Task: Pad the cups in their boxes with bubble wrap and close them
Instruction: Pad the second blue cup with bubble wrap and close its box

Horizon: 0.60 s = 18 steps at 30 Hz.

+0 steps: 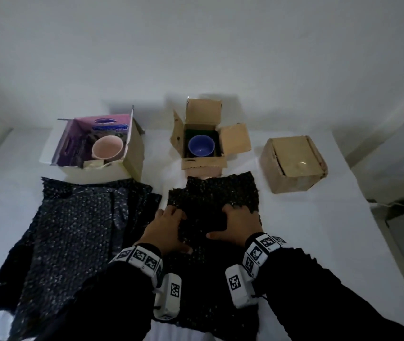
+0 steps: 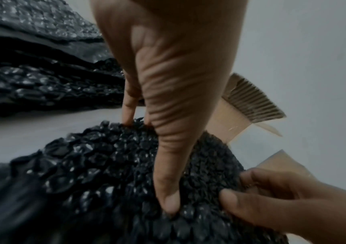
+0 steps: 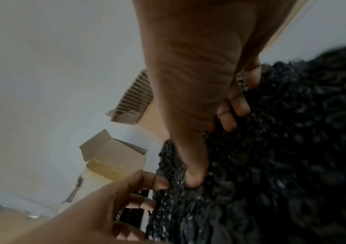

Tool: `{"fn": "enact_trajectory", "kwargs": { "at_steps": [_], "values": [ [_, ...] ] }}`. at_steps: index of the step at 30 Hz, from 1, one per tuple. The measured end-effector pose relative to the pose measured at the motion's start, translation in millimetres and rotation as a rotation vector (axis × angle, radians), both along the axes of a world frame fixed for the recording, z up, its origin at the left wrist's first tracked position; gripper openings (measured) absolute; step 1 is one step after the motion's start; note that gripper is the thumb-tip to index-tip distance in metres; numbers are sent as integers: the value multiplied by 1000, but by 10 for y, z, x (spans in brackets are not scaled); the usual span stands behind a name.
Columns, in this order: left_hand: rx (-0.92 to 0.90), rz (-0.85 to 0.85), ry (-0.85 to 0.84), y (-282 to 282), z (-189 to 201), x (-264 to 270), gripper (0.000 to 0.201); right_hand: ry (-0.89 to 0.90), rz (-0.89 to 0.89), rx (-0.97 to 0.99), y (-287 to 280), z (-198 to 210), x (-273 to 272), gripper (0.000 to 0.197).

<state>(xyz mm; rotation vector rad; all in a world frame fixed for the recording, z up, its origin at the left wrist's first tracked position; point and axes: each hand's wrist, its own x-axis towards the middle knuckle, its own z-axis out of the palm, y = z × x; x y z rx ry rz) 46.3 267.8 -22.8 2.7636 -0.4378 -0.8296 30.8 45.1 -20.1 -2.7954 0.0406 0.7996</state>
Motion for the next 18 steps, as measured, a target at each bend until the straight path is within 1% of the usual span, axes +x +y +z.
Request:
{"fn": "enact_trajectory", "kwargs": {
  "at_steps": [1, 2, 3, 5, 6, 7, 8, 9, 11, 12, 13, 14, 15, 16, 17, 18],
  "values": [
    [14, 6, -19, 24, -38, 13, 85, -26, -18, 5, 54, -43, -13, 76],
    [18, 11, -38, 48, -61, 39, 80, -55, -33, 21, 92, -85, -25, 67],
    [1, 13, -49, 65, -76, 68, 69, -87, -54, 51, 114, -124, -32, 56],
    [-83, 9, -64, 102, -107, 128, 40, -175, -118, 146, 118, -178, -36, 34],
    [-132, 9, -79, 116, -119, 150, 29, -230, -157, 194, 105, -181, -35, 28],
    [-165, 11, -95, 129, -134, 165, 24, -287, -191, 246, 88, -173, -28, 27],
    [-182, 17, -116, 133, -151, 175, 26, -341, -219, 305, 63, -157, -20, 27],
    [-183, 20, -135, 127, -170, 182, 36, -391, -246, 354, 31, -137, -13, 28],
    [-201, 61, -117, 93, -200, 195, 65, -436, -302, 423, -30, -73, 0, 28],
    [-233, 103, -74, 74, -206, 200, 76, -405, -341, 477, -55, -43, 5, 28],
    [-260, 123, -38, 51, -220, 210, 78, -329, -373, 541, -62, -8, 12, 30],
    [-277, 109, -28, 26, -239, 210, 71, -232, -380, 575, -58, 16, 4, 41],
    [-276, 72, -51, -4, -253, 208, 57, -151, -350, 558, -44, 20, 3, 59],
    [-278, 34, -93, -34, -263, 196, 40, -104, -295, 493, -27, -11, -10, 73],
    [-296, -1, -155, -61, -260, 175, 27, -111, -242, 418, -6, -69, -22, 76],
    [-335, -27, -220, -85, -258, 159, 18, -166, -207, 369, 11, -129, -36, 68]
  ]
}}
